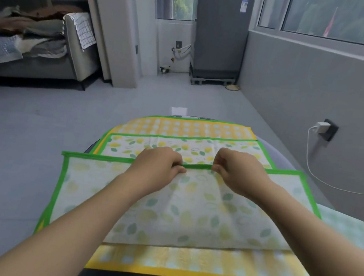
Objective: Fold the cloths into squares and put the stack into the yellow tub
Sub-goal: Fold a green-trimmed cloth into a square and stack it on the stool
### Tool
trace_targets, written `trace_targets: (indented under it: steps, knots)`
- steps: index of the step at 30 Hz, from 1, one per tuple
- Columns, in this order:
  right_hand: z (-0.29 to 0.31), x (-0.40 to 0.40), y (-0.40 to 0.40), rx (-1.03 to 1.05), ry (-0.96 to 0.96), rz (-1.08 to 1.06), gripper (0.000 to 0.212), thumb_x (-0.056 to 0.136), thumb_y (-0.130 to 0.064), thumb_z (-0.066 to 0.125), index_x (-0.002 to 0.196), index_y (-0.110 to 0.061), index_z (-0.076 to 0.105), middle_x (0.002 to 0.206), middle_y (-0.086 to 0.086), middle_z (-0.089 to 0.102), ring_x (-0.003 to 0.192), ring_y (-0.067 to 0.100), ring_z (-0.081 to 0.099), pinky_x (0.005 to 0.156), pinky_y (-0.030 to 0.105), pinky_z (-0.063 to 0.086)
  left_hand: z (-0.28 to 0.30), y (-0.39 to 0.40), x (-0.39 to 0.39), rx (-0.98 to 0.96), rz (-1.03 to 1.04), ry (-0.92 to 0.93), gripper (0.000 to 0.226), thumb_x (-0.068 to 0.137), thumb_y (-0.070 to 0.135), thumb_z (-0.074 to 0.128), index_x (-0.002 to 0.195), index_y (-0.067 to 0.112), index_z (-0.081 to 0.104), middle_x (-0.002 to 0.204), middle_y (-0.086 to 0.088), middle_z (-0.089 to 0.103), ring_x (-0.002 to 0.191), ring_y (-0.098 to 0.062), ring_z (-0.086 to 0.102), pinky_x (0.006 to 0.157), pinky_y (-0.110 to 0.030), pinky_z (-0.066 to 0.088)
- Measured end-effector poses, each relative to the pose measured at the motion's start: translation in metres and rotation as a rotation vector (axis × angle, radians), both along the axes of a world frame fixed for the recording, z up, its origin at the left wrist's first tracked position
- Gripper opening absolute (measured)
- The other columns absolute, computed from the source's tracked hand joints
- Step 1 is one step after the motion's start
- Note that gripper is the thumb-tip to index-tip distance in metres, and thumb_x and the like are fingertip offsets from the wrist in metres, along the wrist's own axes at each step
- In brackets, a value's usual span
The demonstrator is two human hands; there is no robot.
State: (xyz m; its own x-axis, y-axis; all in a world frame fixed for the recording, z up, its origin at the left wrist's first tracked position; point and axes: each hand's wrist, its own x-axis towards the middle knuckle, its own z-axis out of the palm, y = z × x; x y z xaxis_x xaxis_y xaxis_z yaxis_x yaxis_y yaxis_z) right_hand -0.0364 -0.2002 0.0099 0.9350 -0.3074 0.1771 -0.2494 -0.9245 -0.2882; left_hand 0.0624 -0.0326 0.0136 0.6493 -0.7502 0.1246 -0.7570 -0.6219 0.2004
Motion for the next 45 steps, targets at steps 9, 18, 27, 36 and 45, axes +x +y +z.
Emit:
trace_targets:
  steps: [9, 18, 27, 36, 45]
  knots:
    - [-0.049, 0.036, -0.013, 0.004, 0.114, -0.036, 0.015, 0.092, -0.026, 0.050, 0.100, -0.017, 0.059, 0.106, 0.003, 0.061, 0.100, 0.025, 0.053, 0.081, 0.034, 0.038, -0.062, -0.015, 0.023, -0.031, 0.050, 0.037, 0.024, 0.097, 0.032, 0.046, 0.114, 0.022, 0.060, 0.111, 0.004, 0.054, 0.109, -0.016, 0.048, 0.098, -0.031, 0.026]
    - [-0.070, 0.032, -0.005, -0.165, 0.016, -0.034, 0.020, 0.093, -0.026, 0.046, 0.109, -0.019, 0.056, 0.112, 0.001, 0.055, 0.109, 0.024, 0.047, 0.090, 0.033, 0.031, -0.074, -0.011, -0.015, -0.115, -0.013, -0.018, 0.050, 0.093, 0.037, 0.019, 0.117, 0.017, 0.058, 0.120, 0.001, 0.050, 0.118, -0.018, 0.044, 0.102, -0.028, 0.023]
    - [-0.088, -0.014, 0.031, -0.047, 0.106, 0.165, 0.080, 0.079, -0.056, -0.010, 0.149, -0.027, 0.017, 0.157, -0.007, 0.008, 0.145, 0.011, 0.002, 0.113, 0.024, -0.005, -0.089, 0.003, -0.039, 0.177, 0.031, 0.160, 0.057, 0.100, 0.044, 0.015, 0.150, 0.031, -0.007, 0.157, 0.001, -0.021, 0.143, -0.014, -0.024, 0.117, -0.040, -0.016]
    - [-0.089, -0.037, -0.021, -0.069, 0.249, 0.018, 0.071, 0.082, -0.068, -0.005, 0.147, -0.040, -0.003, 0.157, -0.012, -0.009, 0.143, 0.006, -0.013, 0.117, 0.029, -0.009, -0.091, 0.006, -0.039, 0.206, 0.035, 0.126, 0.057, 0.099, 0.047, 0.012, 0.149, 0.034, -0.012, 0.157, 0.004, -0.023, 0.142, -0.012, -0.025, 0.116, -0.040, -0.017]
    - [-0.088, -0.056, -0.065, -0.069, 0.274, -0.160, 0.057, 0.096, -0.052, 0.011, 0.148, -0.035, -0.003, 0.158, -0.004, -0.008, 0.145, 0.012, -0.011, 0.118, 0.033, -0.006, -0.093, 0.006, -0.039, 0.211, 0.038, 0.120, 0.056, 0.099, 0.047, 0.011, 0.148, 0.035, -0.014, 0.156, 0.005, -0.023, 0.141, -0.011, -0.026, 0.117, -0.040, -0.016]
